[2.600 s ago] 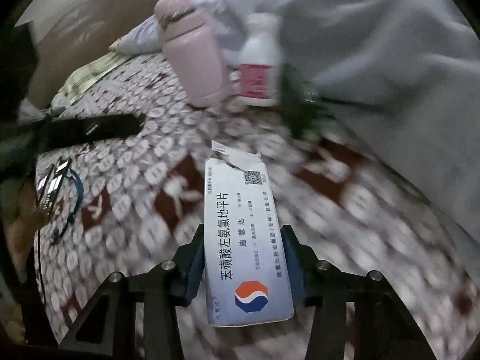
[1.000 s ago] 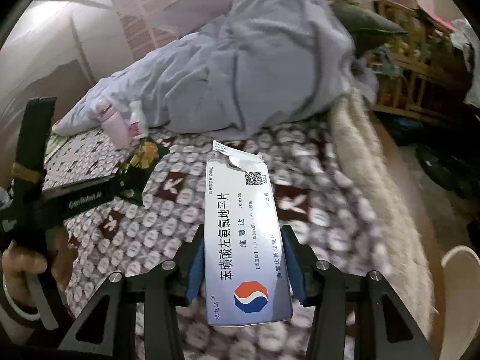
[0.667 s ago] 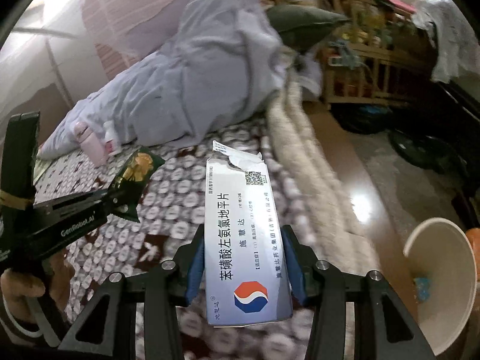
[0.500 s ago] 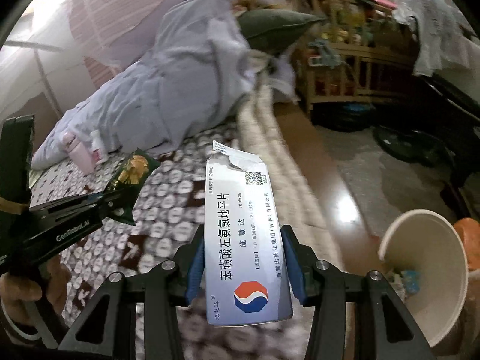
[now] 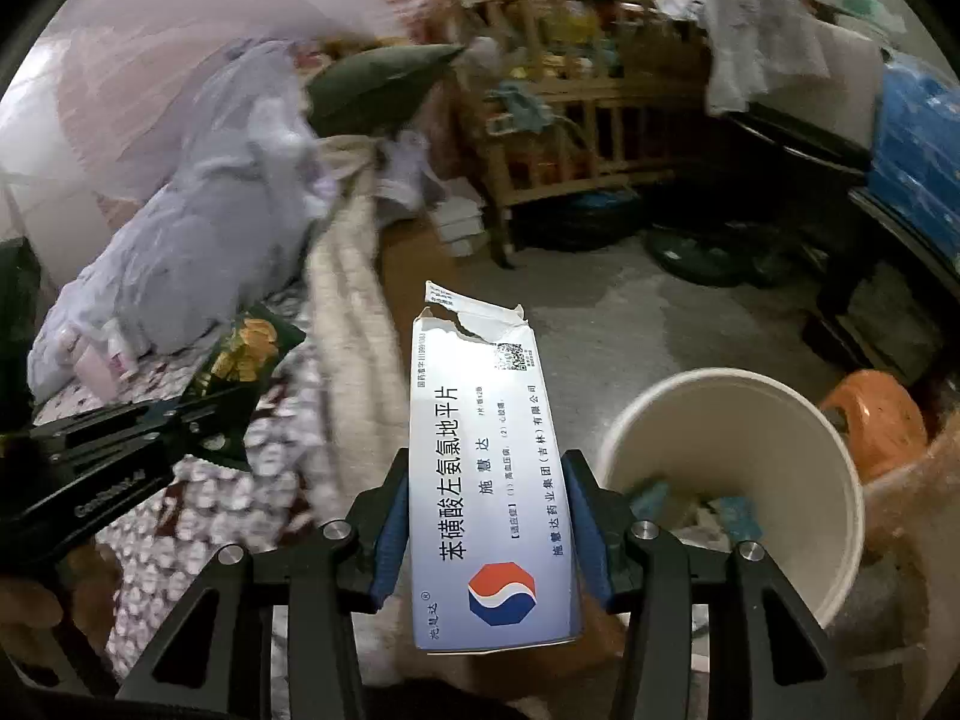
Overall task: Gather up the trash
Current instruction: 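Carry the medicine box and green wrapper over the cream bucket, then open the right tool to drop the box while the left tool drops the wrapper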
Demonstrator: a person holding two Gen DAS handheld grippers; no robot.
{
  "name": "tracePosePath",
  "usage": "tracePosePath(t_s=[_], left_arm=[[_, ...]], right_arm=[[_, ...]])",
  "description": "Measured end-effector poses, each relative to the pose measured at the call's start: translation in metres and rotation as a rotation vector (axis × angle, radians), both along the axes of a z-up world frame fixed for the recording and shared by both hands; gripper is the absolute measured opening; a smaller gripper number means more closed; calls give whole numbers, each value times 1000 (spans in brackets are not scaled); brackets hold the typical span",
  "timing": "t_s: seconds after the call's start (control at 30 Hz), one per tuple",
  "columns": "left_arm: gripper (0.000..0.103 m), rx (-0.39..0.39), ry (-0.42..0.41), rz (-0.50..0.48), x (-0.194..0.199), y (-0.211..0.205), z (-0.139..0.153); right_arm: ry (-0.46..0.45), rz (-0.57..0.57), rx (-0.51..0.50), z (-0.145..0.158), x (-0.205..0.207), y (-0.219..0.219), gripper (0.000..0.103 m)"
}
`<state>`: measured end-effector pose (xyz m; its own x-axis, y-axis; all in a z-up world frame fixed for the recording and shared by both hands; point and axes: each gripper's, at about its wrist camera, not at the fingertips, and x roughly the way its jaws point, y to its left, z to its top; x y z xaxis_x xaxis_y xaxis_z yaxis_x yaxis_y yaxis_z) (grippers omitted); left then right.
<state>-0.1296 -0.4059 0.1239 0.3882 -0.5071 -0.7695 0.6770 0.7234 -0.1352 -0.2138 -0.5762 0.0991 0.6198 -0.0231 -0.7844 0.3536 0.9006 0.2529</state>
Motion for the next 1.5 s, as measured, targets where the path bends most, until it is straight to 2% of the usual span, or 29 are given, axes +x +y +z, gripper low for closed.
tracePosePath(t_s=[0.37, 0.73, 1.07, 1.37, 1.43, 1.5], left_arm=[[6, -16, 65, -144, -21, -80, -4], [6, -8, 136, -248, -28, -134, -17], [6, 7, 174, -264, -26, -154, -34], [7, 9, 155, -280, -30, -156, -35], [11, 10, 149, -289, -31, -157, -35], [26, 10, 148, -293, -32, -157, -35]], right_arm=[[60, -142, 10, -23, -37, -61, 46], [97, -247, 17, -41, -53, -105, 46], [122, -297, 34, -55, -56, -122, 46], [129, -318, 41, -61, -57, -126, 46], [131, -321, 36, -61, -57, -126, 46], [133, -330, 25, -61, -58, -127, 46]])
